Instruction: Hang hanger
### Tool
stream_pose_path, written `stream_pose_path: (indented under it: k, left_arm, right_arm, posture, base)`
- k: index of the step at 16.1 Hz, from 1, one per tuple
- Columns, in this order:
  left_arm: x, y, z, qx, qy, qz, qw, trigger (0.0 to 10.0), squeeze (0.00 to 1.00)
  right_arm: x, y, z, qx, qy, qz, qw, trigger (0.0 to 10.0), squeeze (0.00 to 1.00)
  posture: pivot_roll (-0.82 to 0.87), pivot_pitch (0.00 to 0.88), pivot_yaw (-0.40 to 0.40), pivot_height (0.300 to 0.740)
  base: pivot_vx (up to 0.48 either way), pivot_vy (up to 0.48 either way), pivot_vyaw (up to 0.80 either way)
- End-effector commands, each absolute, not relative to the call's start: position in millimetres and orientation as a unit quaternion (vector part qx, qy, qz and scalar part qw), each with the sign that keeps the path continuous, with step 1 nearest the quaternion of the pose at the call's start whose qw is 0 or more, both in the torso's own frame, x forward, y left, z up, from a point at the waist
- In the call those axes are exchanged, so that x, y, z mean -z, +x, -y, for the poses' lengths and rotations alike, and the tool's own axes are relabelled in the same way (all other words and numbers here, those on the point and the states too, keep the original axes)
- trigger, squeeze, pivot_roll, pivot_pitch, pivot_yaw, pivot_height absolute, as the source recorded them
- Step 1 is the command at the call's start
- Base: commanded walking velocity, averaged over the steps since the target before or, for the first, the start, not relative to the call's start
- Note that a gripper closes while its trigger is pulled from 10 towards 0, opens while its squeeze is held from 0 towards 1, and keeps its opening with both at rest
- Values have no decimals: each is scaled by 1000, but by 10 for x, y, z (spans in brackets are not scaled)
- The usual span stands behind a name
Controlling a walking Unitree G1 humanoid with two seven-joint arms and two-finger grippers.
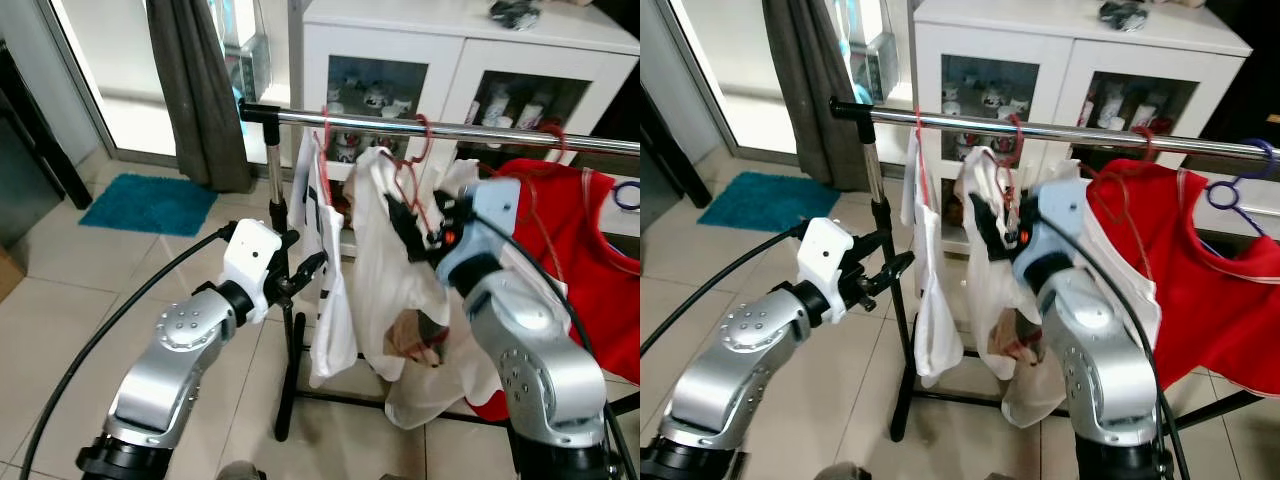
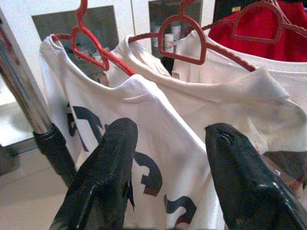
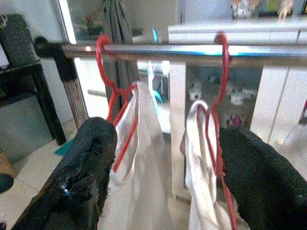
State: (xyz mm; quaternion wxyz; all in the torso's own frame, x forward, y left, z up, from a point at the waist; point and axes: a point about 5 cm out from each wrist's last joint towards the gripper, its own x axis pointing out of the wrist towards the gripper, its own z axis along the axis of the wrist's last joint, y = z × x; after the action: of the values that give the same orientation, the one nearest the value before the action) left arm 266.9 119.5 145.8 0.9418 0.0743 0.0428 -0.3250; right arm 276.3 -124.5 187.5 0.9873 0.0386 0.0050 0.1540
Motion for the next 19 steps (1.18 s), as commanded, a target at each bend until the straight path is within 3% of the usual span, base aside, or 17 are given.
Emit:
stream_pose_path:
  k: [1, 7, 8, 9, 11, 12, 13, 14, 19]
  left_arm:
    - [-1504, 2657, -1229, 334, 86, -32, 938, 10000, 0]
    - [-1511, 2539, -1246, 419, 97, -49, 902, 10000, 0]
    - [-1516, 2514, -1263, 431, 99, -52, 896, 10000, 0]
    - [-1519, 2497, -1274, 438, 100, -54, 892, 10000, 0]
    - [-1519, 2491, -1277, 445, 100, -56, 888, 10000, 0]
    - [-1517, 2485, -1275, 449, 101, -58, 886, 10000, 0]
    - [-1516, 2482, -1276, 452, 100, -58, 885, 10000, 0]
    - [-1516, 2478, -1274, 453, 100, -59, 884, 10000, 0]
    - [-1506, 2443, -1258, 473, 105, -67, 872, 10000, 0]
  right_arm:
    - [-1839, 2882, 1255, -140, 22, -34, 989, 10000, 1000]
    - [-1780, 3322, 1620, -78, -70, -118, 987, 10000, 1000]
    - [-1764, 3399, 1713, -65, -79, -142, 985, 10000, 929]
    - [-1747, 3455, 1776, -59, -73, -159, 983, 10000, 0]
    - [-1703, 3563, 1812, -72, -29, -177, 981, 9882, 0]
    - [-1705, 3610, 1834, -74, -20, -179, 981, 1765, 0]
    - [-1713, 3638, 1845, -75, -12, -179, 981, 588, 0]
    - [-1718, 3660, 1854, -79, -13, -181, 980, 0, 0]
    - [-1724, 3823, 1922, -124, -22, -210, 969, 0, 0]
  posture:
    - [19, 14, -14, 740]
    - [24, 13, -16, 740]
    - [24, 16, -17, 740]
    - [24, 16, -18, 740]
    - [21, 17, -18, 740]
    - [21, 18, -19, 740]
    - [20, 17, -20, 740]
    - [20, 17, -20, 740]
    - [24, 17, -36, 740]
  base:
    - [0, 0, 0]
    - [0, 0, 0]
    - [0, 0, 0]
    - [0, 0, 0]
    - [0, 0, 0]
    - [0, 0, 0]
    - [0, 0, 0]
    - [0, 0, 0]
    - [0, 0, 0]
